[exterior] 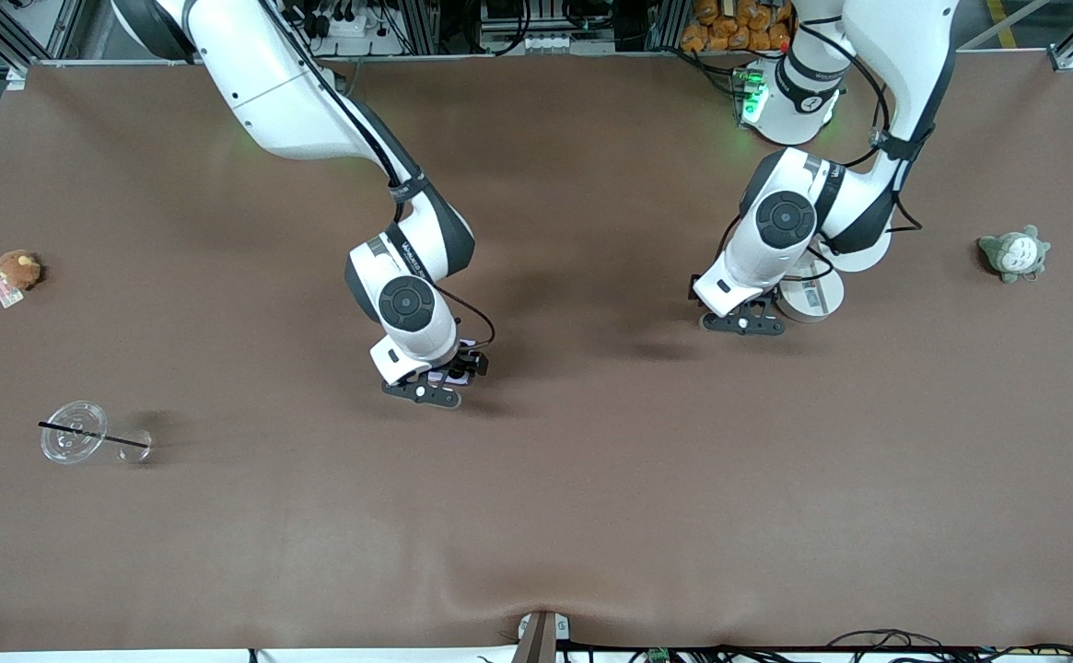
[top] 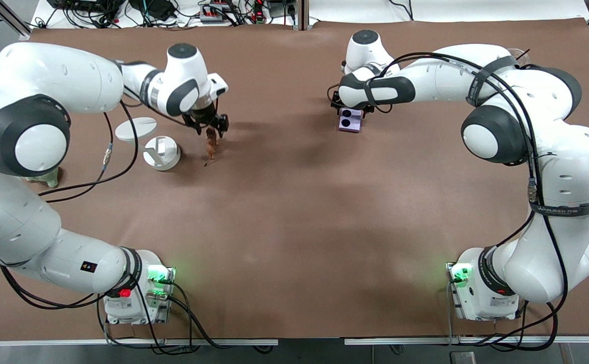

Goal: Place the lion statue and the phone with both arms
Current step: 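Carry the statue toward the lamp while the right gripper grasps the phone, then release the statue by the lamp while the right gripper carries the phone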

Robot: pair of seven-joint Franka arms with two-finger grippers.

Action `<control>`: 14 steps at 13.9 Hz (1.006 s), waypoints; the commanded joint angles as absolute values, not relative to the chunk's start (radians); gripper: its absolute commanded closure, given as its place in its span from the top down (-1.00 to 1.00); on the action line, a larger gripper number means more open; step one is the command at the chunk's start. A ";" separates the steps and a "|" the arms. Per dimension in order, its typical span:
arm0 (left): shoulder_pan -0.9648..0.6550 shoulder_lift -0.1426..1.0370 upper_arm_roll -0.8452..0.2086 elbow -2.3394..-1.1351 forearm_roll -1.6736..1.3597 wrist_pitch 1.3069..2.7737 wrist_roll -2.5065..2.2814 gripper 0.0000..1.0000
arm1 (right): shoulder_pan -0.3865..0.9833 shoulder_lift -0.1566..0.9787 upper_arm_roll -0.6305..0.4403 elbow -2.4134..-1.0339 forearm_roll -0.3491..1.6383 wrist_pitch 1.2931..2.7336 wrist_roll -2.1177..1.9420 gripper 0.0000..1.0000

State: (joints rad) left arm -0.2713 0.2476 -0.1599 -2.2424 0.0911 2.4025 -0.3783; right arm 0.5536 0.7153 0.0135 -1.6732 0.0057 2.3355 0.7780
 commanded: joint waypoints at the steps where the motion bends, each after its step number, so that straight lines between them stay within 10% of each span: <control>1: -0.259 0.248 -0.164 -2.029 0.098 2.196 -0.385 1.00 | 0.566 0.739 0.002 -1.663 -0.015 2.362 0.810 1.00; 7: -0.178 0.281 -0.158 -1.659 0.074 1.953 -0.387 1.00 | 0.561 0.747 0.000 -1.661 -0.055 2.378 0.810 1.00; 10: -0.126 0.281 -0.155 -1.487 0.020 1.792 -0.388 1.00 | 0.558 0.746 0.002 -1.661 -0.067 2.376 0.810 -0.68; 14: -0.092 0.230 -0.161 -1.381 -0.012 1.642 -0.385 1.00 | 0.542 0.709 -0.012 -1.661 -0.067 2.349 0.802 -0.75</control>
